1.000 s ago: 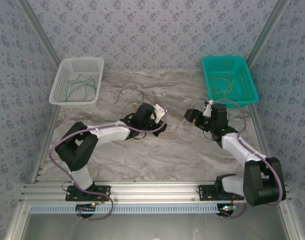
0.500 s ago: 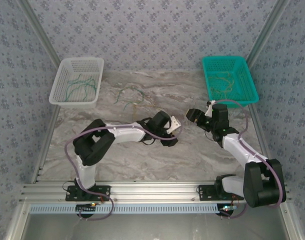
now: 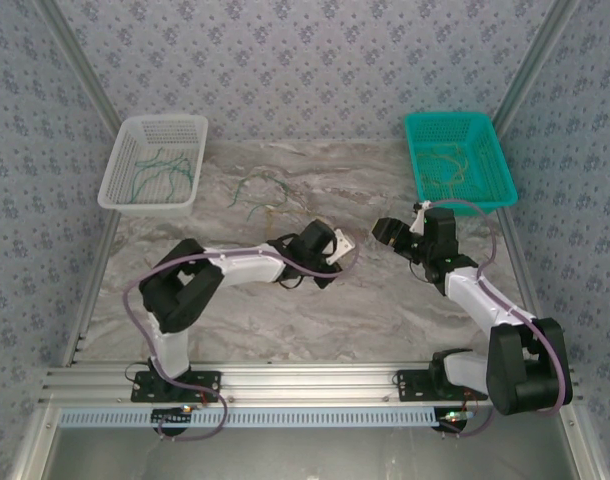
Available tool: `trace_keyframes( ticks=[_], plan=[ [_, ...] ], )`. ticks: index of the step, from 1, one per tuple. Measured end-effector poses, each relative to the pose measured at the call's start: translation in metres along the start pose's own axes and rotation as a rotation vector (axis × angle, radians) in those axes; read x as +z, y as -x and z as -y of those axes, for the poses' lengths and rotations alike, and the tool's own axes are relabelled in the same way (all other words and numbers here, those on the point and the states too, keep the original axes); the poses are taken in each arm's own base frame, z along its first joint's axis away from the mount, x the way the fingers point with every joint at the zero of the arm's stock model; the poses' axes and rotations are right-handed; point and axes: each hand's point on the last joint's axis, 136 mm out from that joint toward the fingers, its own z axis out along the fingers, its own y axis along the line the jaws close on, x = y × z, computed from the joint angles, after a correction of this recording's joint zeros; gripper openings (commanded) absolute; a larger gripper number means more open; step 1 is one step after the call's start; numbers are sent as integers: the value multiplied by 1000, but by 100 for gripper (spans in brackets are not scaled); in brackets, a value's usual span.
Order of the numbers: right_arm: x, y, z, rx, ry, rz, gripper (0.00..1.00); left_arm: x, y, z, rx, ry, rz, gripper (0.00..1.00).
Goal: Untangle the cables
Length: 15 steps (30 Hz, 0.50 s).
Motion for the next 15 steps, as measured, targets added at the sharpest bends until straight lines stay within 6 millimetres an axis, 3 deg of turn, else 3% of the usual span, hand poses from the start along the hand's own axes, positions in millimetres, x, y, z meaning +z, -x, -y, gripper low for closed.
trace_keyframes(
  ticks=[8,15],
  plan=[
    [-1,0,-4,15,30,-11,71,-59,45,-24,-71,11,207,0],
    [11,-9,1,72,43,-73,71,-86,55,-36,-148,11,304,0]
  ],
)
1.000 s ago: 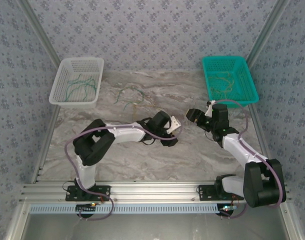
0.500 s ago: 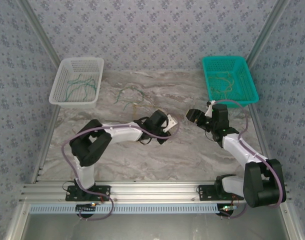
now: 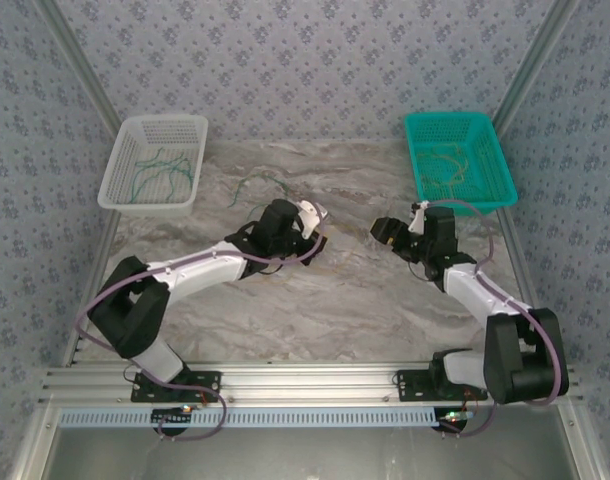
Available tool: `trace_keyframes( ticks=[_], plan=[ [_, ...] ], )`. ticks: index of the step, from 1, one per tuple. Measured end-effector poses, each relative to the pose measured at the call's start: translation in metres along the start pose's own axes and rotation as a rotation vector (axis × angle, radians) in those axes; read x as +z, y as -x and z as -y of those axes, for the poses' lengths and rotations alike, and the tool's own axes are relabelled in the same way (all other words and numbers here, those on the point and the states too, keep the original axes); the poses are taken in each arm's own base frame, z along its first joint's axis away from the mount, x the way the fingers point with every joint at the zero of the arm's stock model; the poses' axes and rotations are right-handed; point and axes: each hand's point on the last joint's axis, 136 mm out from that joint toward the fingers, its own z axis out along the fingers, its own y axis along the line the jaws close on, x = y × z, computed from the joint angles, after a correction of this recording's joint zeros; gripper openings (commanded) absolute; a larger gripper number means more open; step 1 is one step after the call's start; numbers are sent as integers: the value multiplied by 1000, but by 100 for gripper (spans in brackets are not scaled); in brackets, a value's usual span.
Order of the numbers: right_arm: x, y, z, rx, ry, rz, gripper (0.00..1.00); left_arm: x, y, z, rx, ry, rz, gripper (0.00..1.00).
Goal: Untangle the cables
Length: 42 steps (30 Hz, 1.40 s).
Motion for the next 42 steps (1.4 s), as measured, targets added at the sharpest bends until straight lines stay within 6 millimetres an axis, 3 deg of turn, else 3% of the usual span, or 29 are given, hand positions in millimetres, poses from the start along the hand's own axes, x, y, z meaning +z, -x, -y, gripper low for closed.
trace_keyframes(
  ticks=[7,13,17,23,26,31,37,42],
  plan=[
    [35,-13,11,-40,-35,-125,69,-26,29,-5,-37,-2,115,0],
    [76,-38,3,-107,40,-266,65,-39,39,-3,-52,-6,171,0],
    [90,-50,-17,-172,99,-305,56,-43,41,-6,-63,-1,184,0],
    [97,-38,-47,-269,158,-258,8,-54,42,-6,-69,1,207,0],
    [95,-30,-53,-289,159,-234,0,-66,50,-8,-79,6,239,0],
    [66,-12,-79,-324,172,-168,0,-108,80,-30,-115,57,356,0],
    [-4,41,-153,-413,263,15,0,-167,131,-36,-93,99,504,0],
    [-58,79,-181,-443,282,143,0,-214,152,-48,-100,201,602,0]
  ],
)
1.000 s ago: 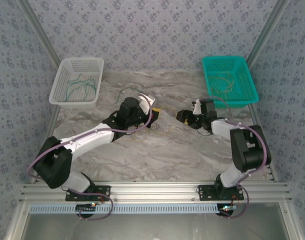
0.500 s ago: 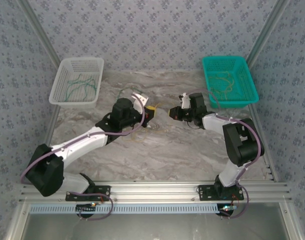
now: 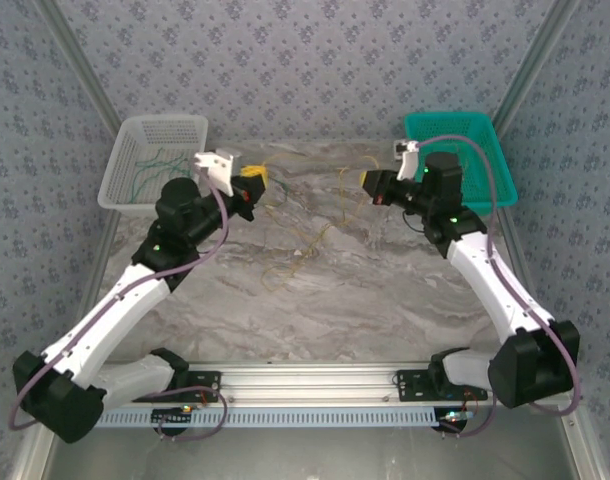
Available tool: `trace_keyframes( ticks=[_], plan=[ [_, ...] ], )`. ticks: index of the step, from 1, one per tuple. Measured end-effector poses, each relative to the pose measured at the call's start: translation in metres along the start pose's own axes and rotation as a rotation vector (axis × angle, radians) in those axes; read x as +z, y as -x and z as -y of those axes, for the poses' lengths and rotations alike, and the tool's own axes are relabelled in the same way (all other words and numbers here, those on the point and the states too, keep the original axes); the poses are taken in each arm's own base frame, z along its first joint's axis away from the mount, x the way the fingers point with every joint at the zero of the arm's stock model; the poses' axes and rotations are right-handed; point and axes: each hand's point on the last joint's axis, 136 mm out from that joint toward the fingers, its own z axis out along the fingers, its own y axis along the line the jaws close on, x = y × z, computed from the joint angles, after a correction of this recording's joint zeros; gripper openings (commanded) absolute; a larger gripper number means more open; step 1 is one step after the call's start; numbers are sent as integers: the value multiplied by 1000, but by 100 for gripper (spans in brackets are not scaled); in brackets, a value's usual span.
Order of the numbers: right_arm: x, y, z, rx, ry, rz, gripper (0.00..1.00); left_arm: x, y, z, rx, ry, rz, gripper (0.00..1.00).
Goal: Untangle the cables
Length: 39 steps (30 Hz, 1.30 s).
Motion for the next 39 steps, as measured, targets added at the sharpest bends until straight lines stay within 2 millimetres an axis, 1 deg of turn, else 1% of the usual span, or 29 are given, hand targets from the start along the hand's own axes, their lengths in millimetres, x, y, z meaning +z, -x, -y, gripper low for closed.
trace_keyframes(
  ticks=[3,6,8,12,15,19,24,29,34,39],
  plan=[
    [-17,10,4,-1,-36,16,0,-16,14,-24,1,104,36,0],
    [-29,13,17,15,-90,11,0,-34,22,-50,3,215,74,0],
    [-36,12,27,27,-125,5,0,-45,19,-66,1,283,77,0],
    [-53,9,49,52,-218,-5,0,-65,7,-97,-5,407,65,0],
    [-72,13,64,71,-287,18,0,-82,1,-116,-15,496,68,0],
    [-98,22,78,88,-367,63,0,-110,1,-140,-33,618,103,0],
    [-117,30,82,90,-417,91,0,-139,4,-160,-56,740,147,0],
    [-135,39,82,87,-454,130,0,-160,3,-173,-84,835,170,0],
    [-158,47,92,109,-517,174,0,-188,-3,-190,-142,961,209,0],
    [-182,54,102,150,-574,225,0,-204,-10,-204,-208,1034,228,0]
  ],
)
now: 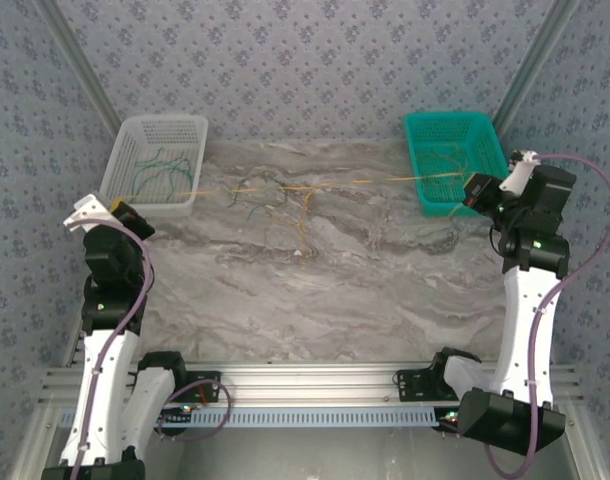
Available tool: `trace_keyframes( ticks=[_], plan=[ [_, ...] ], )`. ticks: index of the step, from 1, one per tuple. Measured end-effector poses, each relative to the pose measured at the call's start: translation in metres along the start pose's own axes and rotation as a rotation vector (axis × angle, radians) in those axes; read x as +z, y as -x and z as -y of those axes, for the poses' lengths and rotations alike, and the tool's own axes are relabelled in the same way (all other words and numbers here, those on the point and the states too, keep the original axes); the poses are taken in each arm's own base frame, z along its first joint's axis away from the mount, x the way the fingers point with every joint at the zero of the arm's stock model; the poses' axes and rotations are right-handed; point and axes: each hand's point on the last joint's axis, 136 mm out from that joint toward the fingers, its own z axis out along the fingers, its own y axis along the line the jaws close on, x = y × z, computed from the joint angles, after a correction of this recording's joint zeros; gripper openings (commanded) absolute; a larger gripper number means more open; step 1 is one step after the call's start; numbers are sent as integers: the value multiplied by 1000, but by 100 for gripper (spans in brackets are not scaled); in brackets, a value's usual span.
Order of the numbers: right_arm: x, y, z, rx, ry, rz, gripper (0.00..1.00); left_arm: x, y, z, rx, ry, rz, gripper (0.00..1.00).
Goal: Untangle the cables
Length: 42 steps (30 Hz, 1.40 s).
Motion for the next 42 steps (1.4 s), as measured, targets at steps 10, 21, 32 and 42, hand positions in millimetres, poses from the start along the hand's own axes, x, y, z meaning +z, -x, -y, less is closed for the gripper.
trace_keyframes(
  ticks=[10,21,32,42],
  plan=[
    [-30,31,53,252,-112,129,0,9,-17,-61,-143,229,-51,0],
    [-47,41,85,432,-200,225,0,5,-49,-114,-242,437,-90,0],
    [-56,47,103,525,-230,278,0,3,-72,-153,-337,564,-112,0],
    [-43,33,130,631,-250,242,0,3,-90,-164,-361,596,-151,0]
  ],
)
